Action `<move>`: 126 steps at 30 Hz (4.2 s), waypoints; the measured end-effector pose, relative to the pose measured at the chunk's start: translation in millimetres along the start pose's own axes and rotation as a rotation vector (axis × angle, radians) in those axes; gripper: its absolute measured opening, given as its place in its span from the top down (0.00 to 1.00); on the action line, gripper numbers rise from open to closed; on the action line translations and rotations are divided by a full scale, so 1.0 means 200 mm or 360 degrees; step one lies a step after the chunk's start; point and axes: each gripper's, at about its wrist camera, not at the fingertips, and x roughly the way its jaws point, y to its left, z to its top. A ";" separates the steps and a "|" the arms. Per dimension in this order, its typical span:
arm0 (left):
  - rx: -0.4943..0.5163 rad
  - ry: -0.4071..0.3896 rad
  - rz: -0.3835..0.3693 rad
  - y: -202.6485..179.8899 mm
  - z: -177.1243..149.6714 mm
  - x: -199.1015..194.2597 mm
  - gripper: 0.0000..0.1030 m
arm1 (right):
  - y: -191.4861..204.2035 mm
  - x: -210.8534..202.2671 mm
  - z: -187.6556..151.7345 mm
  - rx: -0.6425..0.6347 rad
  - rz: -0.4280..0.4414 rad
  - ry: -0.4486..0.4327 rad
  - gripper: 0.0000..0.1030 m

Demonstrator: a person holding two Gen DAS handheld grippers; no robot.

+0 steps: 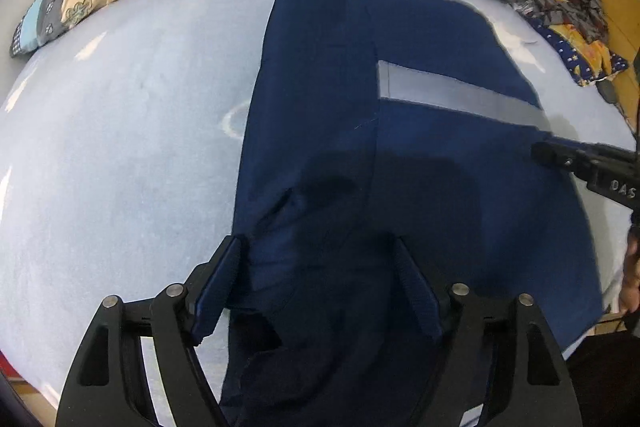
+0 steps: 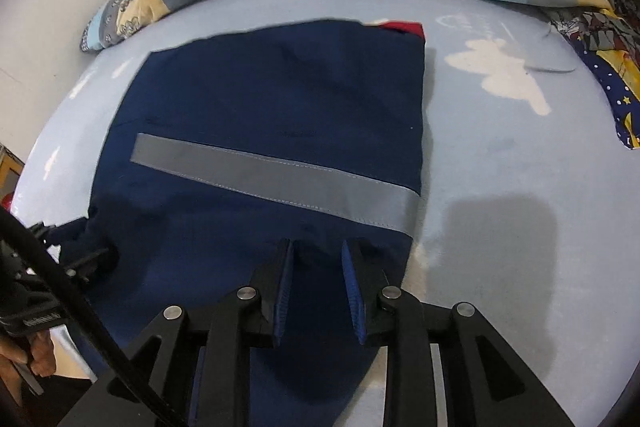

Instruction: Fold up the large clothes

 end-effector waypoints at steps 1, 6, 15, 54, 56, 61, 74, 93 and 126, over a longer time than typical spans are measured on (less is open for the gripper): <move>-0.0008 -0.0016 -0.0001 0.00 0.00 -0.02 0.25 | 0.01 -0.01 0.00 -0.0012 -0.0021 -0.0008 0.73; -0.0145 -0.0183 -0.0180 0.07 -0.09 -0.27 0.25 | 0.09 -0.22 -0.10 -0.0053 0.0053 -0.0118 0.72; 0.0032 -0.0092 -0.0003 -0.16 -0.23 -0.24 0.22 | 0.26 -0.24 -0.42 -0.0118 0.0055 -0.0051 0.44; -0.0186 -0.0329 0.0298 -0.13 -0.33 -0.23 0.00 | 0.34 -0.40 -0.49 -0.0142 -0.0200 -0.0306 0.10; -0.0227 -0.0308 0.0268 -0.11 -0.32 -0.21 0.00 | 0.37 -0.31 -0.51 -0.0238 -0.0309 -0.0202 0.10; -0.0218 -0.0402 0.0267 -0.14 -0.32 -0.27 0.00 | 0.44 -0.19 -0.55 -0.0311 -0.0305 -0.0058 0.11; -0.0293 -0.0778 0.0301 -0.13 -0.46 -0.60 0.00 | 0.49 -0.50 -0.61 -0.0354 -0.0538 -0.0453 0.11; -0.0302 -0.0643 0.0342 -0.13 -0.42 -0.47 0.00 | 0.51 -0.40 -0.56 -0.0331 -0.0406 -0.0437 0.11; -0.0036 -0.0704 0.0526 -0.31 -0.40 -0.55 0.00 | 0.44 -0.46 -0.56 -0.0219 -0.0441 -0.0503 0.10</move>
